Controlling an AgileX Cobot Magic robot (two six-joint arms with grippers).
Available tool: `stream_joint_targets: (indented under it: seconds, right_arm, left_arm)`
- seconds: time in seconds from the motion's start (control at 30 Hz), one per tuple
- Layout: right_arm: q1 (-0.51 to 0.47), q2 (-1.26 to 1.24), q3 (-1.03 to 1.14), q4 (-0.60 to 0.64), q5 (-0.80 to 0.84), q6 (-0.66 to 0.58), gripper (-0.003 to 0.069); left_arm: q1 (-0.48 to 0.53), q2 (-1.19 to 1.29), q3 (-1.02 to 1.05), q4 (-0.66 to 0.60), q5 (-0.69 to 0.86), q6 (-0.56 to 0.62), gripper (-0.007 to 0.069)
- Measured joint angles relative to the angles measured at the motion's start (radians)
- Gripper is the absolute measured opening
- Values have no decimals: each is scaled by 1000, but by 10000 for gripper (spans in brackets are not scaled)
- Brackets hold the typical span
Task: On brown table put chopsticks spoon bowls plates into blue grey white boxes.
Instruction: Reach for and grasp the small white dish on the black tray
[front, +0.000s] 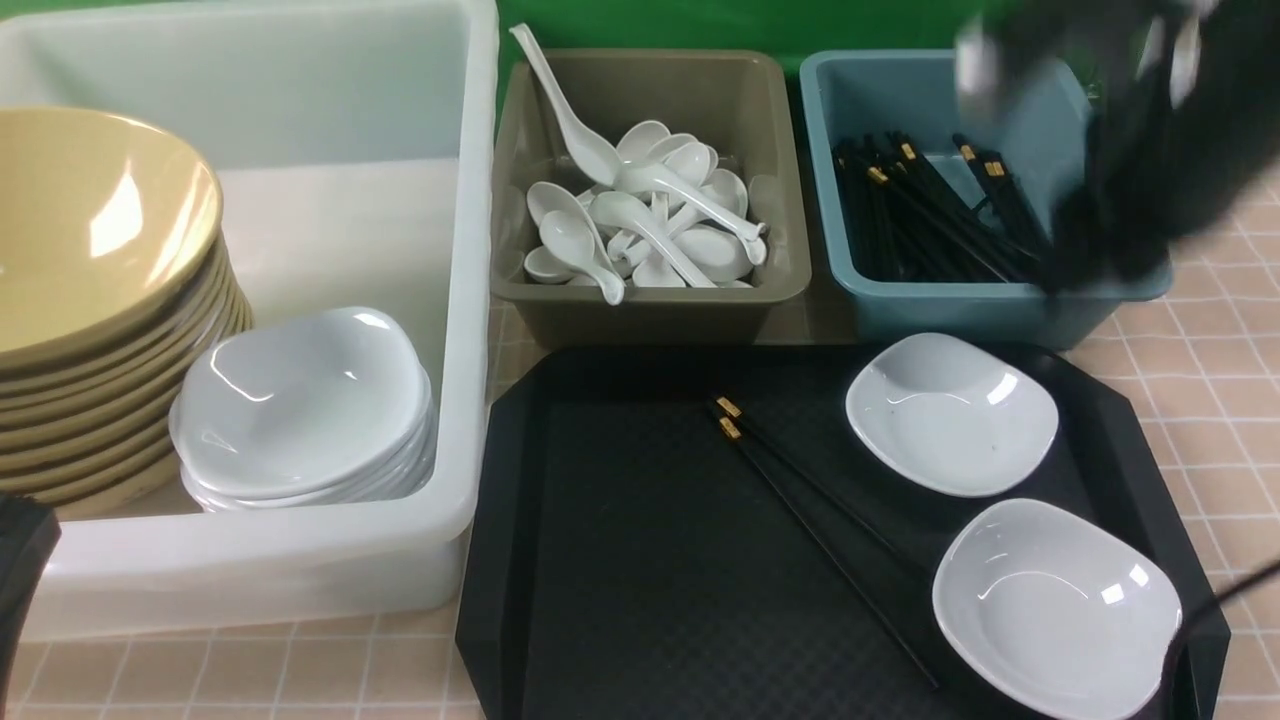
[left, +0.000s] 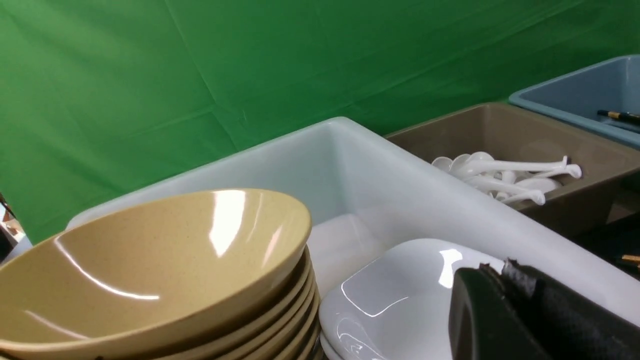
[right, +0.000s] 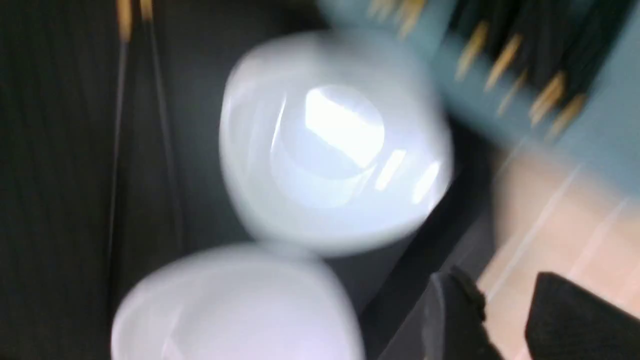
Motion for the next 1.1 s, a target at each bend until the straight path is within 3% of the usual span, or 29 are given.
stream_joint_targets:
  seconds: [0.13,0.2,0.23,0.3,0.5,0.57,0.73,1.0,1.1]
  right_arm:
    - [-1,2,227,2,-119,13,349]
    - [-1,4,295,1,-190,21,426]
    - [-1,4,299,1,-190,21,426]
    - [-1,23,341,0,-279,54,507]
    - [-1,123,353,0,-352,120,543]
    - [-1,151,352,2,-330,135,509]
    - [-1,144,350,8,-258,129,290]
    - [-1,-23,306,41,-147,106,106]
    - [-1,-115,261,53,-110,81,78]
  left_arm:
    - [0,0,0,0,1,-6,7]
    - [0,0,0,0,1,-6,7]
    - [0,0,0,0,1,-6,7]
    - [0,0,0,0,4,-6,7]
    - [0,0,0,0,6,-6,7]
    - [0,0,0,0,8,-6,7]
    - [0,0,0,0,8,-6,7]
    - [0,0,0,0,4,-6,7]
    - [0,0,0,0,-4,-6,7]
